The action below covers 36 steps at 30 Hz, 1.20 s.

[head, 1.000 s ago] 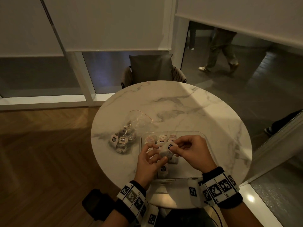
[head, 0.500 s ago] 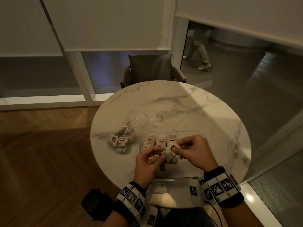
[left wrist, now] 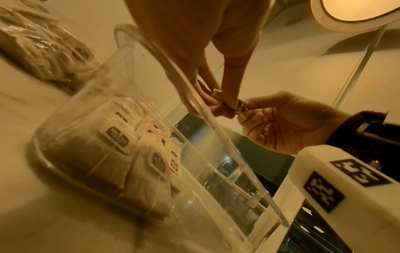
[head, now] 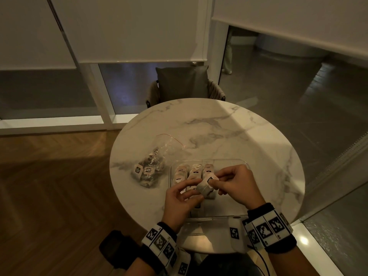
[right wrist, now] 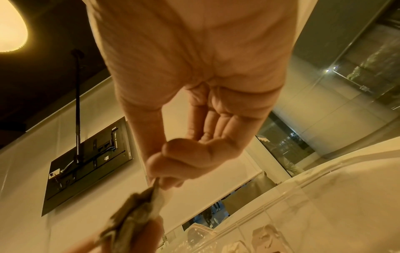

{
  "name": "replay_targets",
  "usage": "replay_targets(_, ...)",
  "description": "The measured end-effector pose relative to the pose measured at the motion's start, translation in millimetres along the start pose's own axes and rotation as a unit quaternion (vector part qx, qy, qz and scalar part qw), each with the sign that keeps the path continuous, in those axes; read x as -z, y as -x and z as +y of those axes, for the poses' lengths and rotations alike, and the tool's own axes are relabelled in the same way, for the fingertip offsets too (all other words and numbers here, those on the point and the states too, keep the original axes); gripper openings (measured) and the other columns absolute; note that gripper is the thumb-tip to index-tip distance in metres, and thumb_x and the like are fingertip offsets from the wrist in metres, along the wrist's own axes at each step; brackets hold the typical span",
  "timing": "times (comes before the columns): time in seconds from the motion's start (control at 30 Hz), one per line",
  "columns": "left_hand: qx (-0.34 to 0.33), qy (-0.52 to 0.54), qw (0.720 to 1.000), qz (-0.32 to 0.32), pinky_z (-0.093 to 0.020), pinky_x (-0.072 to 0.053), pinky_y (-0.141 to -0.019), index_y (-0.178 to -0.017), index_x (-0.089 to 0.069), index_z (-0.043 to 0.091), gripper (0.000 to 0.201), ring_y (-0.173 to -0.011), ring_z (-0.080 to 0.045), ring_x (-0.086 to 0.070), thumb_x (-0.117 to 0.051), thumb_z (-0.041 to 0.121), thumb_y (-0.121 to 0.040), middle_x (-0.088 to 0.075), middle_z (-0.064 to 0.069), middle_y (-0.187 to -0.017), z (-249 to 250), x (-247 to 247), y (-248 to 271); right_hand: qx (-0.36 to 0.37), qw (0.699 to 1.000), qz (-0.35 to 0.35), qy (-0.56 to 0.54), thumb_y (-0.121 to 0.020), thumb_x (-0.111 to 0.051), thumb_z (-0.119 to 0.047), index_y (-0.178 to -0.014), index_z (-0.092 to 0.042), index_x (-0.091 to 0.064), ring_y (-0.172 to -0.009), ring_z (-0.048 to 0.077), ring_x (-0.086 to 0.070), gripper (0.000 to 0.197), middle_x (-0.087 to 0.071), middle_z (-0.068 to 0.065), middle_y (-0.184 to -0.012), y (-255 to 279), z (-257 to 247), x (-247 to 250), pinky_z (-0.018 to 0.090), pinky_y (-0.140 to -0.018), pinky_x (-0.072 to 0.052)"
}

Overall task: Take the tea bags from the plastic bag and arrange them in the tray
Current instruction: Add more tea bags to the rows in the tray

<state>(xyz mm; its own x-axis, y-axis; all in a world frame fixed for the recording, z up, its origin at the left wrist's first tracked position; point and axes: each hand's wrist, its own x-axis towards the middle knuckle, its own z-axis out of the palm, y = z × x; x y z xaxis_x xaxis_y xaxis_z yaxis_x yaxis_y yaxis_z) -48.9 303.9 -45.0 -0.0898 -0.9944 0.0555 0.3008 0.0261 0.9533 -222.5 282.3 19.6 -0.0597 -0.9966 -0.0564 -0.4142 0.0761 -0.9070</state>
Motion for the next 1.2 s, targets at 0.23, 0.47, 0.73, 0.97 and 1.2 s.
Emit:
replay_targets(0.23, 0.002, -0.008, 1.0, 0.028, -0.045, -0.058, -0.088, -0.107, -0.074, 0.004, 0.033, -0.098, -0.031, -0.072, -0.071, -0.013, -0.079, -0.075, -0.01, -0.107, -8, 0, -2, -0.01, 1.0, -0.015, -0.006, -0.072, -0.084, -0.008, -0.084, -0.002, -0.075, -0.047, 0.016, -0.066, 0.016, -0.071, 0.011, -0.06, 1, -1, 0, 0.021, -0.046, -0.048)
replay_targets(0.47, 0.014, 0.011, 0.999, 0.037, -0.038, -0.06, -0.082, -0.102, -0.075, 0.005, 0.028, -0.101, -0.029, -0.071, -0.063, -0.013, -0.085, -0.075, -0.013, -0.106, -3, -4, 0, -0.005, 1.0, -0.013, 0.009, -0.073, -0.084, -0.01, -0.086, -0.005, -0.076, -0.049, 0.016, -0.067, 0.016, -0.072, 0.007, -0.059, 2, -2, 5, 0.021, -0.049, -0.051)
replay_targets(0.73, 0.012, -0.012, 1.0, 0.006, -0.034, -0.06, -0.077, -0.108, -0.073, 0.007, 0.045, -0.088, -0.028, -0.073, -0.075, -0.018, -0.071, -0.074, -0.012, -0.107, 0, -3, 3, -0.004, 1.0, -0.024, 0.003, -0.072, -0.085, -0.011, -0.086, -0.003, -0.076, -0.048, 0.016, -0.067, 0.019, -0.071, 0.007, -0.059, 3, -2, 1, 0.02, -0.048, -0.049)
replay_targets(0.97, 0.011, -0.022, 1.0, 0.014, -0.025, -0.059, -0.07, -0.1, -0.074, 0.009, 0.034, -0.08, -0.014, -0.073, -0.074, -0.015, -0.075, -0.078, 0.0, -0.092, 4, -7, 4, -0.008, 0.999, -0.03, -0.006, -0.071, -0.085, -0.008, -0.088, 0.0, -0.075, -0.047, 0.014, -0.066, 0.021, -0.072, 0.009, -0.061, 3, -2, -1, 0.019, -0.047, -0.048)
replay_targets(1.2, 0.018, 0.006, 1.0, 0.016, -0.031, -0.06, -0.076, -0.1, -0.074, 0.003, 0.023, -0.087, -0.027, -0.074, -0.065, -0.011, -0.084, -0.077, -0.015, -0.094, -1, -5, 2, -0.007, 0.999, -0.04, -0.001, -0.072, -0.084, -0.009, -0.088, -0.001, -0.075, -0.048, 0.016, -0.066, 0.02, -0.072, 0.01, -0.062, 0, 2, 3, 0.02, -0.048, -0.048)
